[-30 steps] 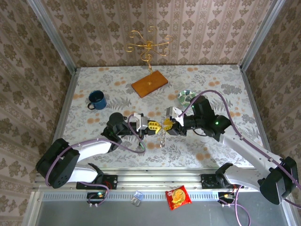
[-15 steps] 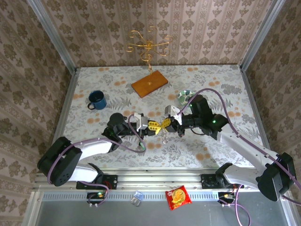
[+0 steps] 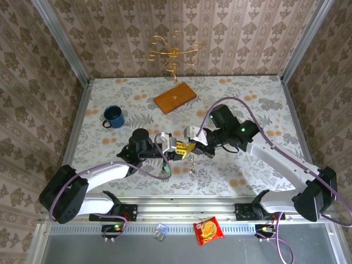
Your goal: Put the keys on the keyring
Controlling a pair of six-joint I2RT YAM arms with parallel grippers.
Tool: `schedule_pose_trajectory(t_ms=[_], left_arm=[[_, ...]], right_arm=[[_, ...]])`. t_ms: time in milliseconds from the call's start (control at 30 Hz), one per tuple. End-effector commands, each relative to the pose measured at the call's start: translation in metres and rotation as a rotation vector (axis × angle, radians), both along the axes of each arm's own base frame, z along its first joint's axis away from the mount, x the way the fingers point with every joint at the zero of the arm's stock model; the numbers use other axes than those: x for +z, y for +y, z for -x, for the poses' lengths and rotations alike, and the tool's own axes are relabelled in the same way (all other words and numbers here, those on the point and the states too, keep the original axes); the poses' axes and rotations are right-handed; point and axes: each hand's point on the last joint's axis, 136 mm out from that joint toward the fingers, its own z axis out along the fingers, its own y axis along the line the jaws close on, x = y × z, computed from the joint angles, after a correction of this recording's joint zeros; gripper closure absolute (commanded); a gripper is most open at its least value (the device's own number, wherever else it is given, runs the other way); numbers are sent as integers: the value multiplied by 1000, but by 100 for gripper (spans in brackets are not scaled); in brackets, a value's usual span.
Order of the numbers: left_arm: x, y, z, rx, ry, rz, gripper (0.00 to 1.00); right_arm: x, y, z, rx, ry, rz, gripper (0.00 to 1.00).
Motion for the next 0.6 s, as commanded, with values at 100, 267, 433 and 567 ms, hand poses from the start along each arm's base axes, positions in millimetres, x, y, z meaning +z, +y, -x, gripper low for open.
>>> schedule_pose_trajectory(t_ms=[100,267,433,567], left_arm=[[9,-2,1,-12,-47,-15,82],[11,-2,4,-31,-48,-10,91],[11,0,10,-48,-50,9,100],[13,2,12,-45,-66,50,100]], right_arm=[[-9,-1,13,96,-29,164,100],[-6,6,16,118,-26,150,100],[9,4,3,15,-15,-8,80],[21,-4,-1,-55,-16,-179,76]])
